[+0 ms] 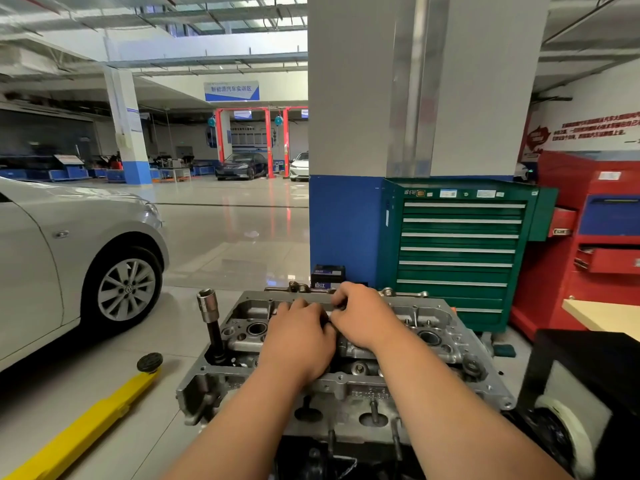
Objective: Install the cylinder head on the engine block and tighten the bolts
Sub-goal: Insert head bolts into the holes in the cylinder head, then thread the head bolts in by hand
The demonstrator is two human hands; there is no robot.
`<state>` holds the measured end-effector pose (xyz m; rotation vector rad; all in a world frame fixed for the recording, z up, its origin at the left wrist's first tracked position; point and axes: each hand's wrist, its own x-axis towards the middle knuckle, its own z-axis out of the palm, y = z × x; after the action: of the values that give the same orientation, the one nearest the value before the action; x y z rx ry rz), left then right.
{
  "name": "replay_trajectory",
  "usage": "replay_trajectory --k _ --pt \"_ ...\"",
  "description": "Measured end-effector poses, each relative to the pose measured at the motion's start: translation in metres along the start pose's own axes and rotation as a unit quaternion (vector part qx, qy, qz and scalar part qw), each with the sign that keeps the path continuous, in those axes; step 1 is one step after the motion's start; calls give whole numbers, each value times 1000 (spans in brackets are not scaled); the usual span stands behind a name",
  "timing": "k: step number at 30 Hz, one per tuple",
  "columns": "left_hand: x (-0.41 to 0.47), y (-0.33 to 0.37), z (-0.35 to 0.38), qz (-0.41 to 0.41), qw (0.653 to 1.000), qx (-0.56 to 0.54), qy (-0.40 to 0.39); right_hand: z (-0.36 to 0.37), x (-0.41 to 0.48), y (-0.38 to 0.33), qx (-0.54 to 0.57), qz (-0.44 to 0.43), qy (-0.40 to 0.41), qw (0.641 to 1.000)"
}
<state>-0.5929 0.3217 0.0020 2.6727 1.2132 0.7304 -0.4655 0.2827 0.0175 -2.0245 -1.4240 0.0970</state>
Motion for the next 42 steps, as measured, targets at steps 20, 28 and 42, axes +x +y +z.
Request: replay_trajectory --k 20,28,42 --pt "-19 -47 -76 -168 930 -97 314 -1 -7 -16 -236 18 38 971" --pt "-37 -75 -67 -192 927 -200 254 5 -3 -6 -223 27 57 973" --pt "45 24 -21 25 936 -340 94 -31 25 9 201 1 -71 977"
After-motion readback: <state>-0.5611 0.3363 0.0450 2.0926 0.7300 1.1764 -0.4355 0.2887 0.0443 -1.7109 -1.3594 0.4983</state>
